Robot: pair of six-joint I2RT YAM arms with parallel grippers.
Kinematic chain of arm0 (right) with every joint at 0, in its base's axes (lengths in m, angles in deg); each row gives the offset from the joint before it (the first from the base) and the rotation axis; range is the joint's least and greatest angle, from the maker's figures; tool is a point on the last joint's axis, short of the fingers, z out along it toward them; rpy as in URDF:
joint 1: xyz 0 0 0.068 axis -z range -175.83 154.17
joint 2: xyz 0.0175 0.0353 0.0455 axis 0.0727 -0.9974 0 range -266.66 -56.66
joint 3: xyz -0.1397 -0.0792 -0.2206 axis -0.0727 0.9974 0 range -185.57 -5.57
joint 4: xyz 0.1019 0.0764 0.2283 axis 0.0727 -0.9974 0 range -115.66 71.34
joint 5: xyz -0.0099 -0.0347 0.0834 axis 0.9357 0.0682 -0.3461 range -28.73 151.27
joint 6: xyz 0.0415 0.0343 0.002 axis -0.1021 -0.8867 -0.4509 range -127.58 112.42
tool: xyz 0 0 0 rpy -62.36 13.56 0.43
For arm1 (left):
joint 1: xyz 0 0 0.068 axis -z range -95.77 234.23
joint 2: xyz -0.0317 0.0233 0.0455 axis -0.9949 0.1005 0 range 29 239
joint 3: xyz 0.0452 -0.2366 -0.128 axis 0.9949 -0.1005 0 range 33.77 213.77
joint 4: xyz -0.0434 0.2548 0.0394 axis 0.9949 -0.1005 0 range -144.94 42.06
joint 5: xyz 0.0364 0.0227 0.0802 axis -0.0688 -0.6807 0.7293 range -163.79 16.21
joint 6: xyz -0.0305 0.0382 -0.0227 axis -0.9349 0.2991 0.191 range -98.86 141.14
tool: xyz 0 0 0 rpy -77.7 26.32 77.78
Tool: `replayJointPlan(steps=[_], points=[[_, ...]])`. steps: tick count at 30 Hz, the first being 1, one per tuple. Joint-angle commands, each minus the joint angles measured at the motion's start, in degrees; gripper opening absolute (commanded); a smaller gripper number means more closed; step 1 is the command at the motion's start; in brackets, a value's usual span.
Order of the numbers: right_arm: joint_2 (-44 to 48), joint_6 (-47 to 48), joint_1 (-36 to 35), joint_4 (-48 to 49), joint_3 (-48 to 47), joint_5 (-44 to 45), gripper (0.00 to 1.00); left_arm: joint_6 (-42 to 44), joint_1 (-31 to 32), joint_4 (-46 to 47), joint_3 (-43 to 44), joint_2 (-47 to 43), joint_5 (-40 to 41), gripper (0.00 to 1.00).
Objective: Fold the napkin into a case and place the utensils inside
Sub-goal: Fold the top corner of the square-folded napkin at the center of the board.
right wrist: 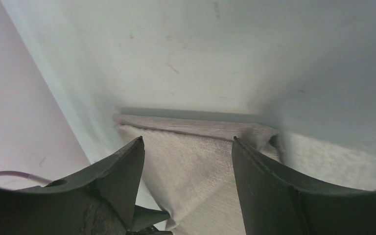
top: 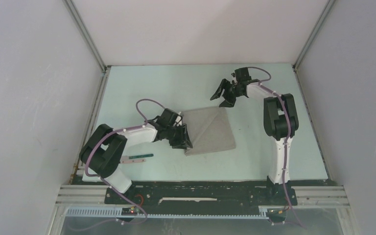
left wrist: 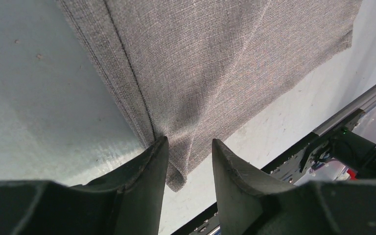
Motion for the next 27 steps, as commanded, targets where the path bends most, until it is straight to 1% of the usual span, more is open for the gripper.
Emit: replayJointPlan(steps=[1, 4, 7, 11, 12, 15, 17, 18, 19, 21, 23, 25, 27], points=[[0.71, 2.15, 1.11, -2.26, 0.28, 2.99, 0.73, 1.12, -0.35, -0.43, -1.48, -0.73, 1.48, 0.47], [2.49, 2.76, 1.08, -3.59, 0.91, 4.14, 0.73, 1.01, -0.31, -1.22, -1.11, -2.63, 0.68, 0.48], [6.57, 3.84, 0.43, -2.77, 1.8, 5.21, 0.74, -0.23, -0.34, -1.07, -0.12, -4.68, -2.16, 0.5], [7.11, 6.56, -0.65, -2.22, -1.16, 3.21, 0.75, -1.96, -0.38, -0.45, 2.05, -6.27, -5.17, 0.51], [6.51, 7.43, -0.56, -4.17, -3.01, 2.68, 0.76, -2.17, -0.61, -0.75, 3.59, -7.37, -4.61, 0.52], [6.6, 7.68, -1.2, -5.12, -2.74, 0.72, 0.76, -3.12, -3.42, -0.91, 4.24, -9.29, -2.28, 0.55], [6.82, 6.77, -3.54, -5.22, -2.45, 1.59, 0.75, -4.31, -6.29, -0.28, 3.6, -10.7, -1.09, 0.58], [6.84, 5.33, -5.15, -5.22, -2.53, 3.04, 0.74, -4.82, -7.71, -0.25, 3.11, -11.67, -0.19, 0.6], [6.84, 1.99, -7.01, -5.67, -2.66, 7.67, 0.73, -5.05, -8.77, -0.25, 2.47, -13.05, 0.89, 0.61], [7.13, -4.89, -10.66, -6.53, -2.54, 15.44, 0.65, -5.42, -10.62, -0.89, 0.73, -16.11, 2.91, 0.63], [7.48, -8.11, -15.17, -3.99, -1.82, 20.46, 0.64, -5.16, -11.65, -2.35, -1.15, -19.63, 4.67, 0.66], [6.64, -8.46, -18.51, -1.57, -2.68, 23.09, 0.64, -4.29, -12.77, -4.13, -2.9, -23.3, 5.3, 0.68], [4.01, -8.13, -20.72, -2.41, -6.73, 23.14, 0.62, -3.19, -13.91, -6.1, -4.25, -26.52, 5.46, 0.69]])
